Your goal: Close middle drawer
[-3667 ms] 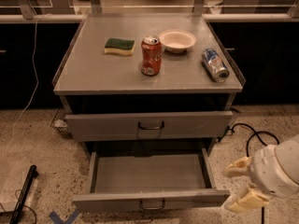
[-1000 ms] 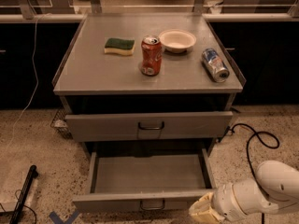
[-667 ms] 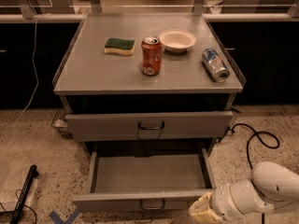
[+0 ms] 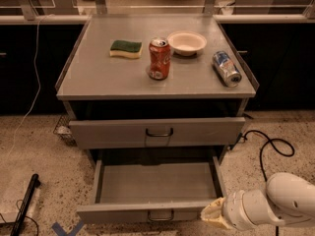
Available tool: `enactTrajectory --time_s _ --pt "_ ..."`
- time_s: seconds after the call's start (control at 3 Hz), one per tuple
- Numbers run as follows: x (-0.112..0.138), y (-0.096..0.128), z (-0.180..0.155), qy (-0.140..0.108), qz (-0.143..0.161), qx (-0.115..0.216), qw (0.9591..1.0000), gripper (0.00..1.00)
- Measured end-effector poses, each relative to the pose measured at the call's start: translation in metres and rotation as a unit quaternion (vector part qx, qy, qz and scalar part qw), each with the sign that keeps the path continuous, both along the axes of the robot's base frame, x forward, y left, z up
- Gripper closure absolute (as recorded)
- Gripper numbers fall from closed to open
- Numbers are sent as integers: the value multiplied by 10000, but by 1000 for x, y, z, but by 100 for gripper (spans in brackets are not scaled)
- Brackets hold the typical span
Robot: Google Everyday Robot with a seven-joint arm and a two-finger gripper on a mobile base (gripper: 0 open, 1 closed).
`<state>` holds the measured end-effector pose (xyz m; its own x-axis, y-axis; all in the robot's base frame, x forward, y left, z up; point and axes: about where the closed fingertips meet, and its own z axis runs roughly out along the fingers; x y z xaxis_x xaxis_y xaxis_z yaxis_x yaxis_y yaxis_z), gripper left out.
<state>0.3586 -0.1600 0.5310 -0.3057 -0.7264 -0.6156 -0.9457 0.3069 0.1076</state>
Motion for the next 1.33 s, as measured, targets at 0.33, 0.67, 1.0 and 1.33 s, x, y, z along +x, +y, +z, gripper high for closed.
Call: enactTrajectory --time_s 0.33,0.67,1.0,1.33 --pt "2 -1 1 -60 -27 -32 10000 100" --pt "-3 6 -2 -56 87 -88 9999 100" --pt "-7 3 -23 90 17 -89 9999 100" --pt "-8 -3 -39 166 -91 -107 9998 100"
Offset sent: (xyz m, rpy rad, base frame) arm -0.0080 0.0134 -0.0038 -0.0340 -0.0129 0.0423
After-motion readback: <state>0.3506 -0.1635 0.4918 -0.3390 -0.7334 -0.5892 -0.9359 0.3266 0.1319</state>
